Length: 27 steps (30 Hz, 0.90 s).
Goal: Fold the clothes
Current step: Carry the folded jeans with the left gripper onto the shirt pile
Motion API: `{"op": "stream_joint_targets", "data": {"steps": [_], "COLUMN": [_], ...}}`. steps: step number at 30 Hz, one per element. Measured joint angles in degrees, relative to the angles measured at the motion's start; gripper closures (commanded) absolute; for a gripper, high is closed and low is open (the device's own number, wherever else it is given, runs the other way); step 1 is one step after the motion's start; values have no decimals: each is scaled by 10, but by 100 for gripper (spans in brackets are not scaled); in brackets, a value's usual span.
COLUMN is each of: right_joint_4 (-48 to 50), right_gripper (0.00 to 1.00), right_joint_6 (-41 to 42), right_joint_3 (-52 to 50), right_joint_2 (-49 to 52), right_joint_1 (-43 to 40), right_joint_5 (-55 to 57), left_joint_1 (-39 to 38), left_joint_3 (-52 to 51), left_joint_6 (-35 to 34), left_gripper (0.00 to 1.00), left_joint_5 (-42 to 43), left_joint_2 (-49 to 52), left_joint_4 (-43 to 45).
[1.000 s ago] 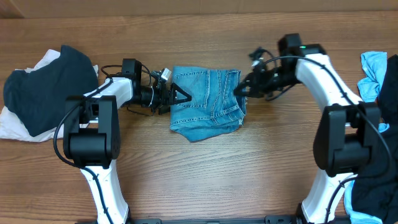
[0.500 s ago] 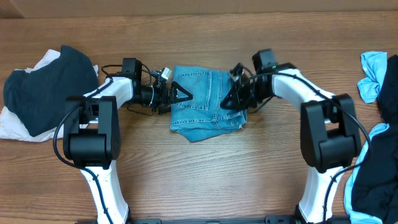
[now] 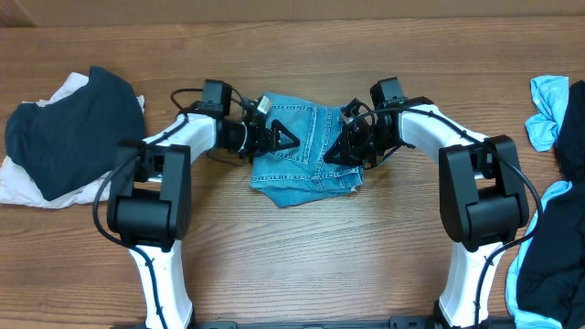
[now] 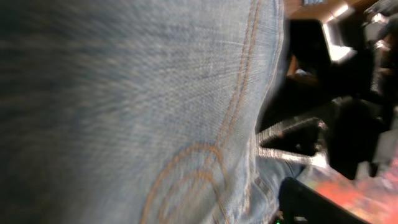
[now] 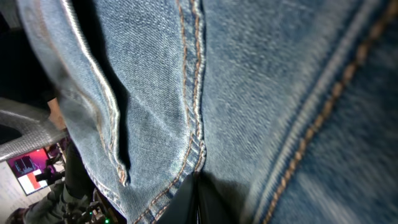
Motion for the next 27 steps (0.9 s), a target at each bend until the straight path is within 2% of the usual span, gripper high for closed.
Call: {"op": "stream_joint_targets", "data": {"steps": [2,3,6,10,13,15,19,22,27], "right_joint_4": [-3,-4,-7,-48,-151,-258,-320,-335,-347], "right_gripper": [96,96,96,96,96,96,96,96,96], "right_joint_6": [1,1,2,-18,-81,-125,-158,-165,-165], "right_joint_3": [-1,-2,-3,5,44,101,195,226,230], "right_joint_2": [0,0,0,0,1,-3,-49,-103,-116], "right_joint_1": [0,0,-1,-9,-31,-57,-102,-103,-83], "right_joint_5": [1,2,3,7,-1,-15,-23,-21,-18], "left_joint_1": [-16,-21,-29,-28,-16,7,122,246,399], "left_joint_3": [1,1,-3,-8,-8,-13,-16,-12,-9], "left_joint_6": [-23,-33,-48,-57,-57,-59,-85,-130,-196], "left_gripper": [93,96,96,96,96,96,96,96,96], "left_joint_5": [-56,-72,-87,-49,-2,9,3,3,14], "left_joint_2": [-1,-1,-1,5,3,-24,-169,-284,-350], "left_joint_4": [5,9,25,51,54,51,77,136,180]}}
